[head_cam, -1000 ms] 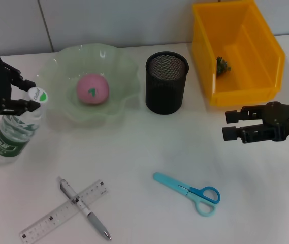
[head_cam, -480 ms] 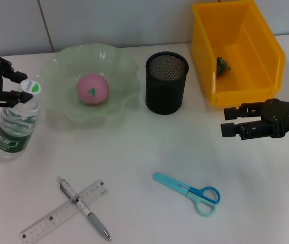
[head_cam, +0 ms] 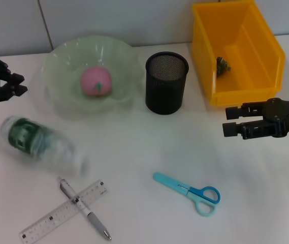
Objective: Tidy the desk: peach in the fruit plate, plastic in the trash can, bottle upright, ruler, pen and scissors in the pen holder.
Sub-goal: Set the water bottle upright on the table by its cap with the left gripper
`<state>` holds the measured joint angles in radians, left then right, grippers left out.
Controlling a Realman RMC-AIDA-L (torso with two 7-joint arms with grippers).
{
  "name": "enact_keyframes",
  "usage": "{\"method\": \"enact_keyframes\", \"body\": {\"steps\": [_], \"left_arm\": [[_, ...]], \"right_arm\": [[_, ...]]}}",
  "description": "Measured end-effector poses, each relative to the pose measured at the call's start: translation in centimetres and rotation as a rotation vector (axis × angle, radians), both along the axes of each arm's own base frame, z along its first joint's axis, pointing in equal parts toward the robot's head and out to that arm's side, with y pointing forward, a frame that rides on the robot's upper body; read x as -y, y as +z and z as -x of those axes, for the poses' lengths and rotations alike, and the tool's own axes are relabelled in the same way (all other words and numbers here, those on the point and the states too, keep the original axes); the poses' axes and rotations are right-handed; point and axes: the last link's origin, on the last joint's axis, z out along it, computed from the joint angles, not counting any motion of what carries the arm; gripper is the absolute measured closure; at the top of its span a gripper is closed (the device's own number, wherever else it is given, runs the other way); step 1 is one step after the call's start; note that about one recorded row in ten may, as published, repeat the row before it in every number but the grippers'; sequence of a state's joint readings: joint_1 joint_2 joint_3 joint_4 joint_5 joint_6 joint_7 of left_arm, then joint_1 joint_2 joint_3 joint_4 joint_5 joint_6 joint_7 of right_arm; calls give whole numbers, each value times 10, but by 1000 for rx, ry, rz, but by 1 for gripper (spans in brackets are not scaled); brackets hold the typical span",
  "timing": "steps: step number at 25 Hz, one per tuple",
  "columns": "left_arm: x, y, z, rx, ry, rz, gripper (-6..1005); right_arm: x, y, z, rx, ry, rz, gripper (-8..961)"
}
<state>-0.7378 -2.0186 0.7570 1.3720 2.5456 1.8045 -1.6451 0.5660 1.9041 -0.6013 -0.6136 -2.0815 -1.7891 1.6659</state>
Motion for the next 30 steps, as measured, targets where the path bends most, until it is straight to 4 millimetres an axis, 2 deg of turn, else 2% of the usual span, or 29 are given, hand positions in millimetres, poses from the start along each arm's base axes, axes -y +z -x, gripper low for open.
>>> {"method": "enact_keyframes", "body": {"steps": [5, 10, 16, 24, 28, 30], "left_arm": [[1, 0, -1, -5, -4, 4, 859], [5, -7, -6, -9, -15, 30, 910], [5, -10, -8, -12, -19, 43, 908], [17, -18, -11, -14, -38, 141, 898], [23, -25, -13, -44, -76, 203, 787], [33, -38, -14, -125, -190, 281, 724]], "right_arm": [[0, 1, 0, 1, 2, 1, 167], [-1, 1, 1, 1, 5, 0, 166], [-3, 1, 3, 1, 11, 0, 166], [-5, 3, 5, 0, 8, 1, 167], [-4, 4, 7, -8, 7, 12, 167], [-4, 6, 5, -6, -7, 6, 167]]}}
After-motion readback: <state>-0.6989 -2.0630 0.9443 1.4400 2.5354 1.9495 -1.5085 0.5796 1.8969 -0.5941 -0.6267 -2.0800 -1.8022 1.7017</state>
